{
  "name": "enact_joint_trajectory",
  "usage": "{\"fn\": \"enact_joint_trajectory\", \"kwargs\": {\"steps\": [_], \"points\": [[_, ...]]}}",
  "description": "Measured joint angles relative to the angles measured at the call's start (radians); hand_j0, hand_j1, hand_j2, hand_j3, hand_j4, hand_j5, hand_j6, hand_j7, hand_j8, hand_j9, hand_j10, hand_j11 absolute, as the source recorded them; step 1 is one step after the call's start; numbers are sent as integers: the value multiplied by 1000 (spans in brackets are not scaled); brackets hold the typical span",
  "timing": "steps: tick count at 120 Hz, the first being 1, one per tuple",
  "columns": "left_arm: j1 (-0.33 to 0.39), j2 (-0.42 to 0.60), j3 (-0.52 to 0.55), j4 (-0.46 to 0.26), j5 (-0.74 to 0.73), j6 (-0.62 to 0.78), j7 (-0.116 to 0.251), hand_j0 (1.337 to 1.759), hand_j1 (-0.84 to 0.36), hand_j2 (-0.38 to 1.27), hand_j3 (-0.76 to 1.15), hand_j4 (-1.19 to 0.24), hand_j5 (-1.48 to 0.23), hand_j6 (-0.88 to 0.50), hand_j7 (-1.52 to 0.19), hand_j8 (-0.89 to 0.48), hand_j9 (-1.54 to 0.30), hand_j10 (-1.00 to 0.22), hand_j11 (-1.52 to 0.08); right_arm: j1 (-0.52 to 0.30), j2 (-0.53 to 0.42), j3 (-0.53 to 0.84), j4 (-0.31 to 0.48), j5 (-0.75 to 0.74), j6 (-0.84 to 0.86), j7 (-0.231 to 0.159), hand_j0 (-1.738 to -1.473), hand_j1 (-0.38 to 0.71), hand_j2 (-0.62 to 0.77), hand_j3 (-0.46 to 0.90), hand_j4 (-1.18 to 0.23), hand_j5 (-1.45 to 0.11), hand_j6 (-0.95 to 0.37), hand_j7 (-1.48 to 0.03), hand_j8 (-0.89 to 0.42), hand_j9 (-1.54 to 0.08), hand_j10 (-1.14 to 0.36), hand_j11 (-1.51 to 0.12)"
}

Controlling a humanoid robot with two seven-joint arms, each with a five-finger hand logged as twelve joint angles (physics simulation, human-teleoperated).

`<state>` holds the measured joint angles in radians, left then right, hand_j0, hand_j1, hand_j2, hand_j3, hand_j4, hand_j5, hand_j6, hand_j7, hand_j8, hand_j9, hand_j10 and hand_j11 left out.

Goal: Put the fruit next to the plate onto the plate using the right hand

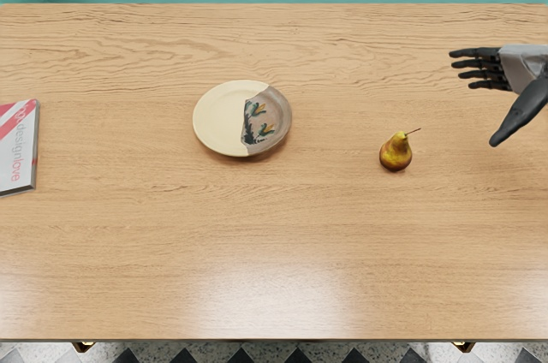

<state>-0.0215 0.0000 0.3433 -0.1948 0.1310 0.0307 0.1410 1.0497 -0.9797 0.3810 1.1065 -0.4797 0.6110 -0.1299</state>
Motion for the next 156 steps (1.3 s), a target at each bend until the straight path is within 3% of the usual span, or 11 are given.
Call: {"fn": "enact_joint_trajectory", "kwargs": {"steps": [31, 45, 65, 81, 108, 132, 156], "points": [[0, 0, 0, 0, 0, 0, 0, 1658, 349, 0, 0, 0, 0, 0, 0, 0, 0, 0, 0, 7, 93, 1, -17, -6, 0, -8, -1658, -318, -4, 0, -31, -36, -32, -36, -31, -36, -30, -36], [0, 0, 0, 0, 0, 0, 0, 1658, 349, 0, 0, 0, 0, 0, 0, 0, 0, 0, 0, 5, 144, -5, -88, -17, 0, -11, -1658, -318, -4, 0, -31, -36, -32, -36, -31, -36, -30, -36], [0, 0, 0, 0, 0, 0, 0, 1658, 349, 0, 0, 0, 0, 0, 0, 0, 0, 0, 0, 8, 215, -3, -113, -160, 0, -12, -1658, -316, -4, 0, -32, -38, -33, -37, -32, -38, -31, -37], [0, 0, 0, 0, 0, 0, 0, 1658, 349, 0, 0, 0, 0, 0, 0, 0, 0, 0, 0, 2, 241, -6, -63, -281, -30, -11, -1658, -316, -4, 0, -32, -38, -33, -38, -32, -38, -31, -38], [0, 0, 0, 0, 0, 0, 0, 1658, 349, 0, 0, 0, 0, 0, 0, 0, 0, 0, 0, -31, 277, -9, -35, -326, -171, -4, -1658, -314, -5, 0, -34, -40, -35, -40, -34, -40, -33, -40], [0, 0, 0, 0, 0, 0, 0, 1658, 349, 0, 0, 0, 0, 0, 0, 0, 0, 0, 0, -105, 234, -10, 135, -401, -318, 11, -1658, -311, -5, 0, -36, -44, -38, -43, -37, -43, -36, -43], [0, 0, 0, 0, 0, 0, 0, 1658, 349, 0, 0, 0, 0, 0, 0, 0, 0, 0, 0, -155, 226, -8, 165, -423, -407, 27, -1658, -296, -7, 0, -50, -61, -51, -60, -50, -60, -49, -60]]}}
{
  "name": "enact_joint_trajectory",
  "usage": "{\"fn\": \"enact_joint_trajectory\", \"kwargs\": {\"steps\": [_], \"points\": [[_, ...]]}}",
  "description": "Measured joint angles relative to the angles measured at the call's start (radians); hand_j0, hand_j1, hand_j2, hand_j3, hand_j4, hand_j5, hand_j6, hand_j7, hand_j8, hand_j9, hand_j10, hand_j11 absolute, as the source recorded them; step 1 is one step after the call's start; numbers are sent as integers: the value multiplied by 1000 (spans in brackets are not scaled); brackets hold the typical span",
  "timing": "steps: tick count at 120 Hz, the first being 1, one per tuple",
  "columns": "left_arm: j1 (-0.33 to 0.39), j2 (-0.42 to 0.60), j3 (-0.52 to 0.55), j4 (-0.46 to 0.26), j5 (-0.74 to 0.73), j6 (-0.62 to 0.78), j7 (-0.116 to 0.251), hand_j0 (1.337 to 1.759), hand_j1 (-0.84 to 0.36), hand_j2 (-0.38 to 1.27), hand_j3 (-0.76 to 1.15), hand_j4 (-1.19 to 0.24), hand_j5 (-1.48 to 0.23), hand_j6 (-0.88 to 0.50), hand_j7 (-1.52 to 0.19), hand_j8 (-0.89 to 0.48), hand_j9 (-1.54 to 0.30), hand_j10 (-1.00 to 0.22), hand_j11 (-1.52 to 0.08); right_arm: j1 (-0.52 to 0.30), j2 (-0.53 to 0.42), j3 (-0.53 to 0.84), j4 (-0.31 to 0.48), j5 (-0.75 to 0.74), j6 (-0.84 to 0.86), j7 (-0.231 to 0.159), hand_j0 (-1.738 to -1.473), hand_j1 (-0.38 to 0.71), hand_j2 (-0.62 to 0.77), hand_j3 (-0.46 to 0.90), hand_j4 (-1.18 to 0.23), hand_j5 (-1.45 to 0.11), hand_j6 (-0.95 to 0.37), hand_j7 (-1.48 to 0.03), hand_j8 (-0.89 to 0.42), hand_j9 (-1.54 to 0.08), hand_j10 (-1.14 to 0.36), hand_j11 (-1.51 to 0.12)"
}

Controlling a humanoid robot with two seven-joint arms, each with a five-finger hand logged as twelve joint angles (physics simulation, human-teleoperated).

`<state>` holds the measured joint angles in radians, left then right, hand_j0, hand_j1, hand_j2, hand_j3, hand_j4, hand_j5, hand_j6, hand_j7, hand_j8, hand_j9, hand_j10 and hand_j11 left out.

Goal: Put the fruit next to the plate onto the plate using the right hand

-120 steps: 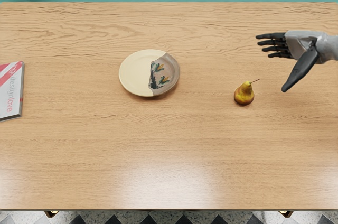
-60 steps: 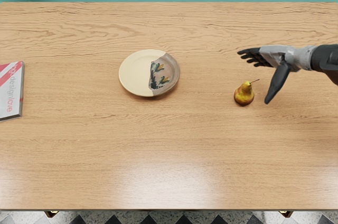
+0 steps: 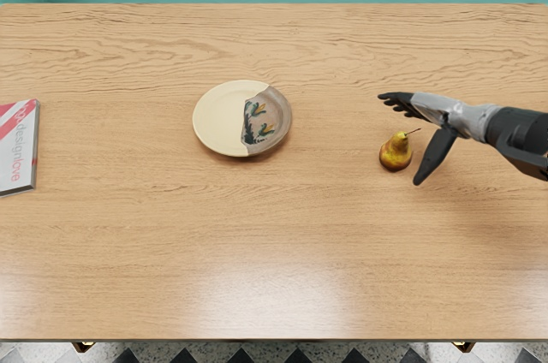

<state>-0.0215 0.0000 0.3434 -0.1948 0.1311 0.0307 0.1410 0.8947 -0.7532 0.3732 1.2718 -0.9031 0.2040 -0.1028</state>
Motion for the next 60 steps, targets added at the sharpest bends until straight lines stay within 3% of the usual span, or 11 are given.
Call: {"fn": "enact_joint_trajectory", "kwargs": {"steps": [60], "points": [[0, 0, 0, 0, 0, 0, 0, 1658, 349, 0, 0, 0, 0, 0, 0, 0, 0, 0, 0, -56, 46, -5, 14, -57, -127, -12, -1658, -177, -26, 0, -149, -190, -151, -189, -150, -190, -148, -189]]}}
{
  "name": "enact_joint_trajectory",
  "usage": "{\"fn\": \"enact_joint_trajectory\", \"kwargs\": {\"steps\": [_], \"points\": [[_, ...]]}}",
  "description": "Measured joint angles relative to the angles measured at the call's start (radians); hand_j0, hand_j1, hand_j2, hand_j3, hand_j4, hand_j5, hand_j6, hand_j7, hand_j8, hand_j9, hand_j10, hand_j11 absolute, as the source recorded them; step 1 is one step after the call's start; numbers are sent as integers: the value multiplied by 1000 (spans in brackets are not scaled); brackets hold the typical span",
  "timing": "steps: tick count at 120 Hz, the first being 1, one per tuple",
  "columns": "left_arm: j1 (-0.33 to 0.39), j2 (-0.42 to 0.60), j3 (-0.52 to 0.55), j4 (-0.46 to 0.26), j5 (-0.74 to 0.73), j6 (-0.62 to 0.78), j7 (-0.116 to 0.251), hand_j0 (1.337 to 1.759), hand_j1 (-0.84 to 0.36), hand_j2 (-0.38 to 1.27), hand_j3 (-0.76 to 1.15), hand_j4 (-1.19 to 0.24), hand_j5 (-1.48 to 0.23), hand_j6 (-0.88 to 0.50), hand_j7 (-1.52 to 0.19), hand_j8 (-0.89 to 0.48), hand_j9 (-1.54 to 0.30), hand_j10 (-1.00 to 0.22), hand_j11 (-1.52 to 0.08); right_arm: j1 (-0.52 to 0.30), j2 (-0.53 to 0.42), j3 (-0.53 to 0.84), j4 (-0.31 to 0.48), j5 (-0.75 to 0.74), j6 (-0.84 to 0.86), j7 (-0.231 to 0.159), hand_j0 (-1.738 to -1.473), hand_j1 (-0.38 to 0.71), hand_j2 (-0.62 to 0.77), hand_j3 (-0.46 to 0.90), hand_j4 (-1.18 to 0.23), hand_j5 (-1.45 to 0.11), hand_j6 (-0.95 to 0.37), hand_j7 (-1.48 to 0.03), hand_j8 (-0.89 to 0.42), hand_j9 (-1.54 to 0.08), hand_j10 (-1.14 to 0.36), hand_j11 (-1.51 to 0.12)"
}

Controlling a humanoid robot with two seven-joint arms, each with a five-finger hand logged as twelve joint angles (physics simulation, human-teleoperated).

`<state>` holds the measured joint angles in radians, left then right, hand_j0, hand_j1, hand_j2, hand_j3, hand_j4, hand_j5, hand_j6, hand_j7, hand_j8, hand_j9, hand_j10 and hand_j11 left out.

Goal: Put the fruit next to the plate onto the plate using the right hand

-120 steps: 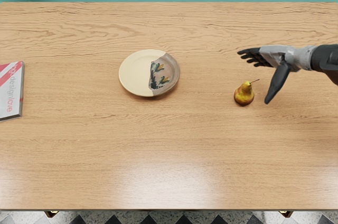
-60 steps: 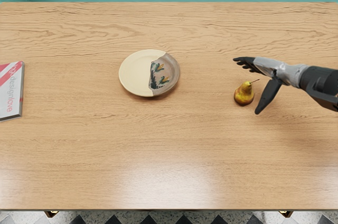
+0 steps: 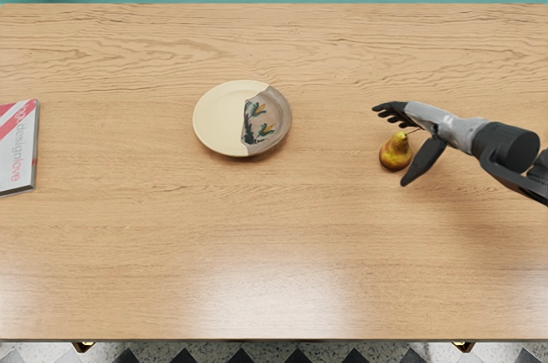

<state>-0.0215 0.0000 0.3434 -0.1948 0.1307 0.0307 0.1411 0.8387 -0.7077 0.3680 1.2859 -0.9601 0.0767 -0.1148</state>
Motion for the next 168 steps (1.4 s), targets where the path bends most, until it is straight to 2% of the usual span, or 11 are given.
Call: {"fn": "enact_joint_trajectory", "kwargs": {"steps": [16, 36, 64, 75, 93, 104, 124, 138, 147, 168], "points": [[0, 0, 0, 0, 0, 0, 0, 1658, 349, 0, 0, 0, 0, 0, 0, 0, 0, 0, 0, -3, 28, -2, -18, -7, -17, -5, -1658, -143, -32, 0, -178, -226, -180, -226, -178, -226, -177, -226], [0, 0, -1, 0, 1, 0, 0, 1658, 349, 0, 0, 0, 0, 0, 0, 0, 0, 0, 0, -15, 20, 4, -28, -8, -22, -5, -1658, -50, -45, 0, -273, -338, -277, -335, -274, -337, -273, -336], [0, 0, -1, 0, 1, 0, 0, 1658, 349, 1, 0, 0, 0, 0, 0, 0, 0, 0, 0, -19, 15, 1, -31, 2, -23, -6, -1658, 151, -76, 0, -443, -560, -447, -555, -444, -559, -444, -558], [0, 0, -1, 0, 1, 0, 0, 1658, 349, 1, 0, 0, 0, 0, 0, 0, 0, 0, 0, -19, 15, 1, -32, 6, -21, -7, -1657, 221, 35, 0, -523, -690, -534, -674, -403, -680, -513, -676], [0, 0, 0, 0, 0, 0, 0, 1658, 349, 0, 0, 0, 0, 0, 0, 0, 0, 0, 0, -19, 15, 5, -33, 13, -17, -7, -1657, 292, 211, 1, -617, -902, -487, -842, -308, -882, -439, -859], [0, 0, 0, 0, 0, 0, 0, 1658, 349, 0, 0, 0, 0, 0, 0, 0, 0, 0, 0, -17, 13, 8, -32, 29, -14, -7, -1657, 309, 375, 0, -676, -966, -535, -914, -342, -952, -451, -936], [0, 0, 0, 0, 0, 0, 0, 1658, 349, 0, 0, 0, 0, 0, 0, 0, 0, 0, 0, -9, 11, 11, -32, 60, -8, -7, -1658, 365, 550, 1, -738, -1064, -551, -1002, -369, -1044, -501, -1035], [0, 0, 0, 0, 0, 0, 0, 1658, 349, 0, 0, 0, 0, 0, 0, 0, 0, 0, 0, -6, 11, 20, -33, 68, -5, -7, -1658, 378, 585, 1, -764, -1120, -535, -1044, -363, -1094, -511, -1091], [0, 0, 0, 0, 0, 0, 0, 1658, 349, 0, 0, 0, 0, 0, 0, 0, 0, 0, 0, -5, 3, 29, -31, 81, -2, -7, -1658, 376, 552, 1, -778, -1158, -517, -1070, -340, -1129, -501, -1123], [0, 0, 0, 0, 0, 0, 0, 1658, 349, 0, 0, 0, 0, 0, 0, 0, 0, 0, 0, -5, -19, 69, -23, 125, 14, 6, -1657, 381, 561, 0, -808, -1186, -523, -1103, -329, -1146, -498, -1127]]}}
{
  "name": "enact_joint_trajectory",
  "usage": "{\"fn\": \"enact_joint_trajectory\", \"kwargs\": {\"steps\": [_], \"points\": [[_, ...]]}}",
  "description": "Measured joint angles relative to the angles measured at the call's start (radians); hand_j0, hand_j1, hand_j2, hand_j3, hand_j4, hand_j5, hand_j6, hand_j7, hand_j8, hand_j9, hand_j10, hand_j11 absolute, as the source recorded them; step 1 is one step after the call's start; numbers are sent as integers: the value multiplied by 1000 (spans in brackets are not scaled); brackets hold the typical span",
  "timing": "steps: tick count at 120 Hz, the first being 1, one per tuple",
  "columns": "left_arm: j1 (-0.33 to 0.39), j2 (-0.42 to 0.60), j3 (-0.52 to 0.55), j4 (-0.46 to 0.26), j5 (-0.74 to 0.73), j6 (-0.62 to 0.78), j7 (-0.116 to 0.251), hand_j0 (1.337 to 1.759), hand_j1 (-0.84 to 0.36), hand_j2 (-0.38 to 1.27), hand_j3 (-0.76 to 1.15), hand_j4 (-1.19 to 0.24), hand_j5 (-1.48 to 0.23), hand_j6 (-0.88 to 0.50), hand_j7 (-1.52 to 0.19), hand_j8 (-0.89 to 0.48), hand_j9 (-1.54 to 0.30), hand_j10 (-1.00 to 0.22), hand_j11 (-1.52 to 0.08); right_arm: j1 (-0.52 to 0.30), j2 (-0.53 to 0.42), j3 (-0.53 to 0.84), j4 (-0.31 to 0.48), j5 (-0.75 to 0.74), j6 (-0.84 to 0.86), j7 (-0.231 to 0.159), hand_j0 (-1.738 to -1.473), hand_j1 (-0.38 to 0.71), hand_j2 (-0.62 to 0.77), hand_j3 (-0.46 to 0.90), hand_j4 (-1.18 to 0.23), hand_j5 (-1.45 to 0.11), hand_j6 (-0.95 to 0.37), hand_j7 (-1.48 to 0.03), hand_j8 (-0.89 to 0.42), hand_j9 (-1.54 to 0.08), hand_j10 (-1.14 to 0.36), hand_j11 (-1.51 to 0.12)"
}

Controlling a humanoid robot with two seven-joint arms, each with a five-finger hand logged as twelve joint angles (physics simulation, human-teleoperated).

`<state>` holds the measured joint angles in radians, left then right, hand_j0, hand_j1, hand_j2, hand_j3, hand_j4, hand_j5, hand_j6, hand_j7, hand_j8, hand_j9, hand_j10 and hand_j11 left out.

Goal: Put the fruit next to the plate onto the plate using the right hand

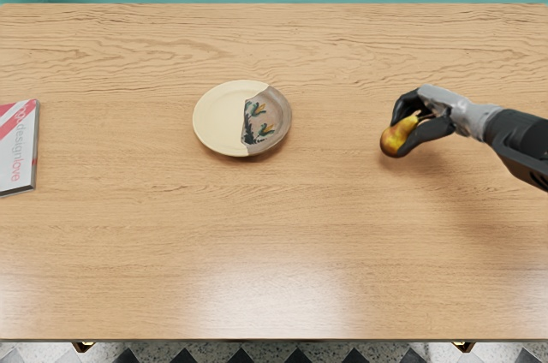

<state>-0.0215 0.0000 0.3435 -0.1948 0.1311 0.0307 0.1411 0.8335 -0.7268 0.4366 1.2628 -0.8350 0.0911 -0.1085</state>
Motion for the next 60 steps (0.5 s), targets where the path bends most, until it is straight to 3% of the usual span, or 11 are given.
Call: {"fn": "enact_joint_trajectory", "kwargs": {"steps": [25, 60], "points": [[0, 0, 0, 0, 0, 0, 0, 1658, 349, 0, 0, 0, 0, 0, 0, 0, 0, 0, 0, 16, 3, 57, 2, 47, 50, 12, -1656, 382, 559, 0, -820, -1207, -514, -1119, -320, -1159, -492, -1136], [0, 0, 0, 0, 0, 0, 0, 1658, 349, 0, 0, 0, 0, 0, 0, 0, 0, 0, 0, 115, 85, 65, 2, 59, 70, -29, -1658, 375, 563, 1, -820, -1231, -508, -1128, -328, -1185, -521, -1175]]}}
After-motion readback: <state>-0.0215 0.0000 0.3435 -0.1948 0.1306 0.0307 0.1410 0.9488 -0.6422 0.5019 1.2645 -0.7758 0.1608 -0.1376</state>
